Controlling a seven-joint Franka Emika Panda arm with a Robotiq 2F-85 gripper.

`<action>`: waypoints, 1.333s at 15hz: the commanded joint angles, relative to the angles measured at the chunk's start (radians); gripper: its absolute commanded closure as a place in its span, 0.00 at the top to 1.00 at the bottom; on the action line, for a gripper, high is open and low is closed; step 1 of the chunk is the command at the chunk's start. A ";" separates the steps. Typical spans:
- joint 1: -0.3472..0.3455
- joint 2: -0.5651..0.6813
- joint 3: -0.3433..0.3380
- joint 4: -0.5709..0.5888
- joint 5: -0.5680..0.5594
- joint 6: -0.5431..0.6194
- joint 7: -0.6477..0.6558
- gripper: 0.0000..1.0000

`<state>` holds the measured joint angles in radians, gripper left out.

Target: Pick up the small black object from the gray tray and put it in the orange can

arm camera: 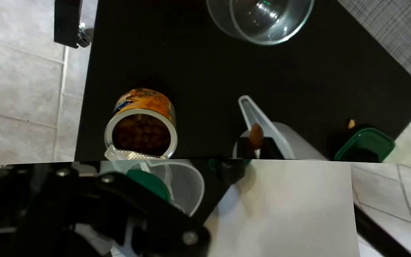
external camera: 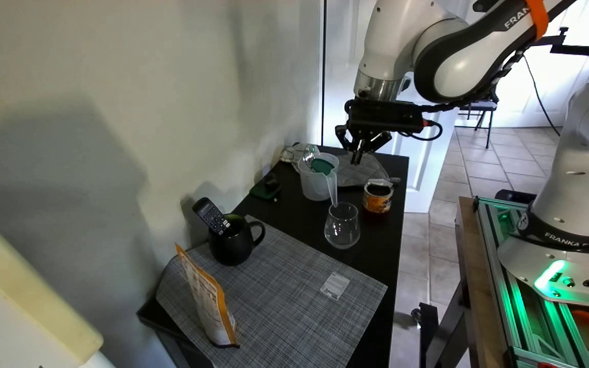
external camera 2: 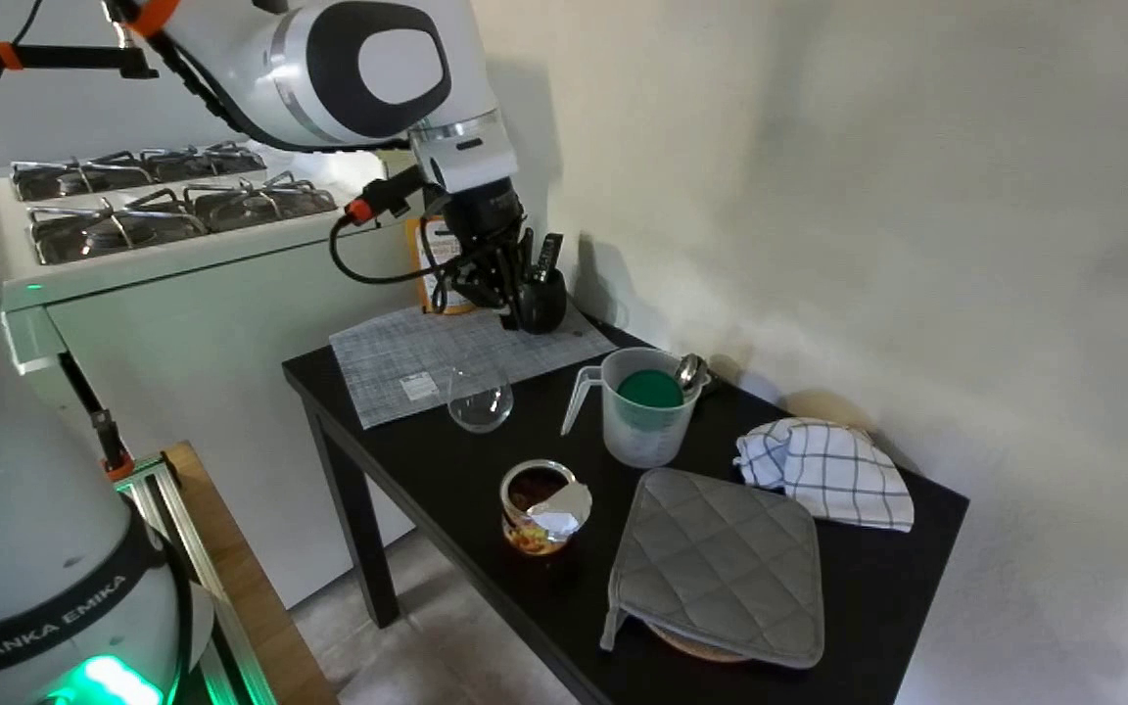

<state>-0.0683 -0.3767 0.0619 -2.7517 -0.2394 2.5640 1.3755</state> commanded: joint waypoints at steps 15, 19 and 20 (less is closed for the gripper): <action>-0.105 0.290 -0.178 0.001 0.361 0.106 -0.193 0.03; -0.117 0.297 -0.193 0.004 0.362 0.103 -0.179 0.03; -0.121 0.299 -0.197 0.005 0.357 0.102 -0.174 0.03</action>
<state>-0.1789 -0.0892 -0.1261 -2.7478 0.0993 2.6497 1.2081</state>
